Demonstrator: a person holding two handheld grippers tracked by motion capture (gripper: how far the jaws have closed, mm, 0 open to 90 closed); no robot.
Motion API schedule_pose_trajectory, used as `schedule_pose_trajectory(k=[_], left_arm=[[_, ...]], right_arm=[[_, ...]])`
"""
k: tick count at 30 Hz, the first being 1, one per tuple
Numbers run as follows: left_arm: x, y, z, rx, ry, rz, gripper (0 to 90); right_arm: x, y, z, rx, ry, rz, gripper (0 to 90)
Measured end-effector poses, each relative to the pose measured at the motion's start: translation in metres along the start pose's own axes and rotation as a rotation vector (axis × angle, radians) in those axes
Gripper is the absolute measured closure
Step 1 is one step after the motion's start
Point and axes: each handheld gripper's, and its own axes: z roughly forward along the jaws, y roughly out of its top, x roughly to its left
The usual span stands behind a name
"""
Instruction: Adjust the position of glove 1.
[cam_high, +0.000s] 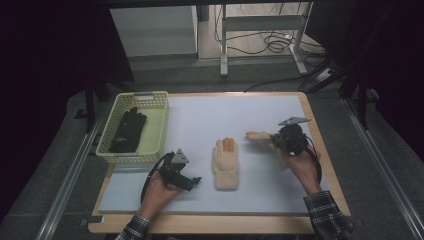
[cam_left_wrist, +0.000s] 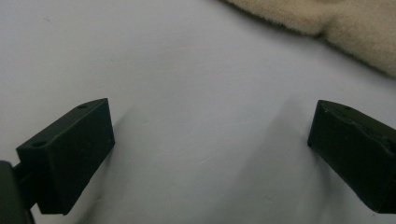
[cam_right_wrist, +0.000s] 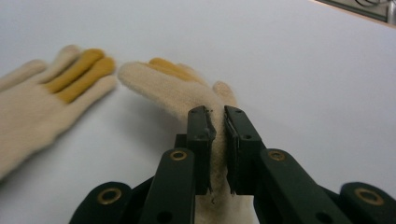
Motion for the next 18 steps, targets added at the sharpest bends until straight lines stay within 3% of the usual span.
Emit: schedule_pose_trajectory(k=[3, 5, 8, 14, 15, 17, 18], left_arm=[[0.0, 0.0, 0.0, 0.0, 0.0, 0.0, 0.6], [0.0, 0.0, 0.0, 0.0, 0.0, 0.0, 0.6], [0.0, 0.0, 0.0, 0.0, 0.0, -0.001, 0.6], [0.0, 0.0, 0.0, 0.0, 0.002, 0.002, 0.6], [0.0, 0.0, 0.0, 0.001, 0.001, 0.003, 0.6], [0.0, 0.0, 0.0, 0.001, 0.001, 0.002, 0.6], [0.0, 0.0, 0.0, 0.001, 0.001, 0.004, 0.6]], right_arm=[[-0.015, -0.003, 0.005, 0.011, -0.002, 0.048, 81.1], [-0.02, -0.005, 0.007, 0.007, 0.022, 0.082, 82.5], [-0.016, -0.004, 0.004, -0.003, 0.038, 0.081, 83.4], [0.024, 0.01, -0.014, -0.037, 0.099, 0.004, 83.3], [0.033, 0.012, -0.015, -0.039, 0.114, -0.015, 83.2], [0.039, 0.013, -0.015, -0.036, 0.118, -0.026, 83.1], [0.051, 0.014, -0.007, -0.015, 0.123, -0.064, 82.8]])
